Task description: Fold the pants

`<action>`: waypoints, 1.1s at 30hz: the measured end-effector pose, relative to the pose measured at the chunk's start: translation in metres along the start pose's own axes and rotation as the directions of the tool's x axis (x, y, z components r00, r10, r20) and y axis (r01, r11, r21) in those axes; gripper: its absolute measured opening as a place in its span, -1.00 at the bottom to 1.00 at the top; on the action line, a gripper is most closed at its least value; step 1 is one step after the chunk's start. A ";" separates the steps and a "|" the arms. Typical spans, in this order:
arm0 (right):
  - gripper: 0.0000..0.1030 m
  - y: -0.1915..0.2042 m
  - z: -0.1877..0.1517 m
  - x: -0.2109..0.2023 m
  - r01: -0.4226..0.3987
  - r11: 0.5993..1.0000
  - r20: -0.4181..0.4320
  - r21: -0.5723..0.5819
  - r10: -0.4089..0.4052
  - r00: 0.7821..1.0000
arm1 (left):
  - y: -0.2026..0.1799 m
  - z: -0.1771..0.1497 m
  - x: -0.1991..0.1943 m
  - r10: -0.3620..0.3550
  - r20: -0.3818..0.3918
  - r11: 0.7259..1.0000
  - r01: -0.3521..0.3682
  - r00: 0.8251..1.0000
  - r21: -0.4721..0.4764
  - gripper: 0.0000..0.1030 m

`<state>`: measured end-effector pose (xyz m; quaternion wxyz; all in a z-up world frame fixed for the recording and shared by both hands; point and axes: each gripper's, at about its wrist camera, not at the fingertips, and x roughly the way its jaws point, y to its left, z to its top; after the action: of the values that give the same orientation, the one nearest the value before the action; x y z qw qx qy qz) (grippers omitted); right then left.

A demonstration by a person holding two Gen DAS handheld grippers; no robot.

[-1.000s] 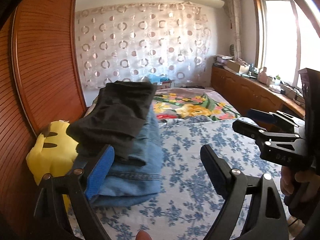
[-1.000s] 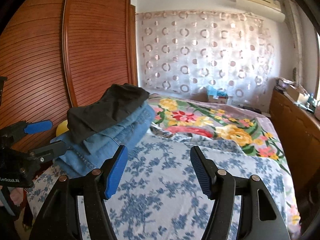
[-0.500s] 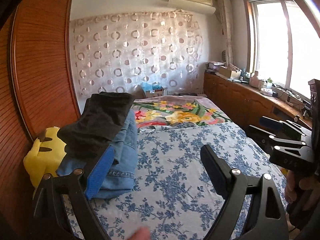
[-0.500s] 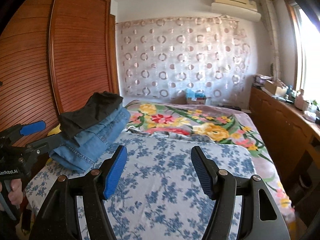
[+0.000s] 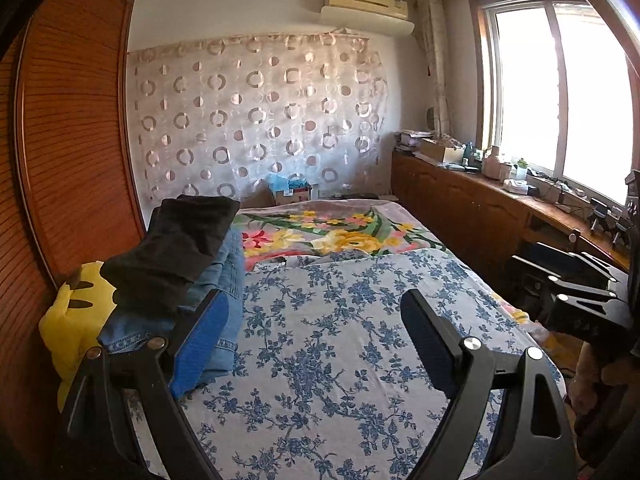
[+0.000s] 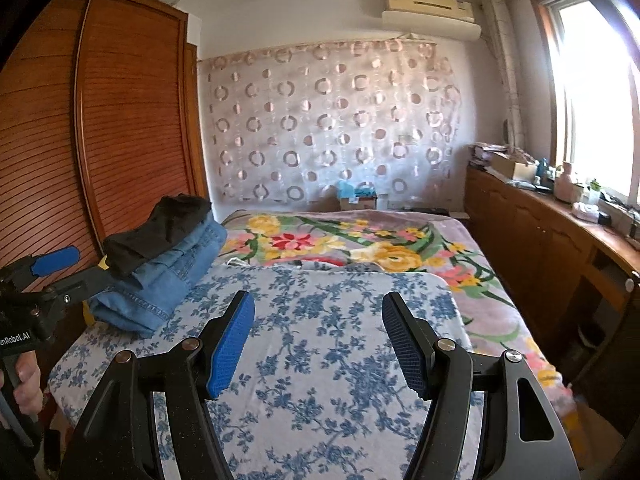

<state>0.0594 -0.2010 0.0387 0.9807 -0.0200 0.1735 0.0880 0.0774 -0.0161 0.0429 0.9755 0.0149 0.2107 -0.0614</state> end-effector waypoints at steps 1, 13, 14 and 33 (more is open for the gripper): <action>0.33 -0.001 -0.001 0.002 0.005 1.000 0.001 0.003 -0.005 1.000 | 0.000 -0.001 -0.001 0.001 0.001 1.000 -0.001 1.000 -0.001 0.71; 0.33 0.001 -0.013 0.000 0.024 1.000 -0.024 0.006 -0.024 0.999 | 0.007 -0.016 0.003 0.014 -0.036 0.999 -0.015 0.999 -0.029 0.71; 0.33 0.001 -0.013 0.001 0.021 1.000 -0.026 0.008 -0.021 0.999 | 0.007 -0.016 0.004 0.016 -0.038 0.999 -0.017 0.999 -0.028 0.71; 0.33 -0.008 -0.014 -0.006 0.008 1.000 -0.036 0.018 -0.007 0.999 | 0.009 -0.021 0.007 0.024 -0.049 0.999 -0.025 0.999 -0.030 0.71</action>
<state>0.0509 -0.2110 0.0272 0.9779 -0.0135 0.1919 0.0825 0.0762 -0.0069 0.0214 0.9709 0.0043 0.2351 -0.0459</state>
